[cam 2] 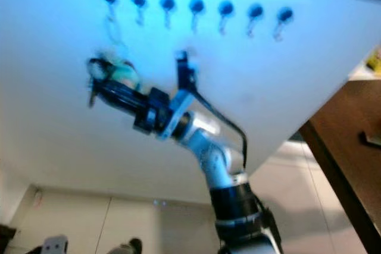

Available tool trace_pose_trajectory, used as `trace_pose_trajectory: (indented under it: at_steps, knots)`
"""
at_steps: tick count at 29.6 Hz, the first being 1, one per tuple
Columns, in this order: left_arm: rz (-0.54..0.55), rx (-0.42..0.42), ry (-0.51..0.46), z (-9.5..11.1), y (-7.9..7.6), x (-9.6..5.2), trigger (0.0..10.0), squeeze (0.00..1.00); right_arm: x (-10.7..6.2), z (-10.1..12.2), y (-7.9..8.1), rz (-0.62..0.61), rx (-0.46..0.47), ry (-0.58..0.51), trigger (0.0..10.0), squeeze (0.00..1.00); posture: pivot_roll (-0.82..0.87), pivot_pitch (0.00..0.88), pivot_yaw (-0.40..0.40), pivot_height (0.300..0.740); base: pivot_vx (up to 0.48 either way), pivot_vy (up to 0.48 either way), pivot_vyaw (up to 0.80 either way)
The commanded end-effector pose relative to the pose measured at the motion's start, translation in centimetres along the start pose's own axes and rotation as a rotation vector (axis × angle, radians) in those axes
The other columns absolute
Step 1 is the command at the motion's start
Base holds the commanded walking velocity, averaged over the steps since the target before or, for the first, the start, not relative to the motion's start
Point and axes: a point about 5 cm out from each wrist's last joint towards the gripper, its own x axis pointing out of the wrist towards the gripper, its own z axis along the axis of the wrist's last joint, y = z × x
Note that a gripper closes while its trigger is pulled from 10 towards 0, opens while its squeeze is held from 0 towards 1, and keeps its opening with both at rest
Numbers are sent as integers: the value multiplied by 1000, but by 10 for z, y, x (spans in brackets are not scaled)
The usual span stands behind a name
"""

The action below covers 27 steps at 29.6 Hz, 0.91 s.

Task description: Hang keys on a hook

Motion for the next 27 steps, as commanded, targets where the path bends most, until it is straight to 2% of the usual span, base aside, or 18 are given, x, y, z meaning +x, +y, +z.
trace_pose_trajectory:
  at_steps: [1,8,10,14,27]
  knots:
    - [-5,-12,32,-11,-3,-2,10000,0,1,4,-5,-75,-43,-25,10000,0,152,67,-37,740,0,0,0]
    - [-10,-9,35,-12,-4,-2,10000,0,-5,10,-11,-172,-82,-57,10000,0,153,69,-42,740,0,0,0]
    - [-14,3,44,-14,-4,-2,10000,0,-13,15,-13,-249,-105,-91,10000,0,145,68,-40,740,0,0,0]
    - [-15,9,52,-17,-4,-3,10000,0,-19,22,-15,-311,-136,-127,10000,0,142,69,-38,740,0,0,0]
    - [-25,13,42,-16,-4,-3,10000,0,-14,28,-8,-278,-164,-147,10000,0,134,74,-28,740,0,0,0]
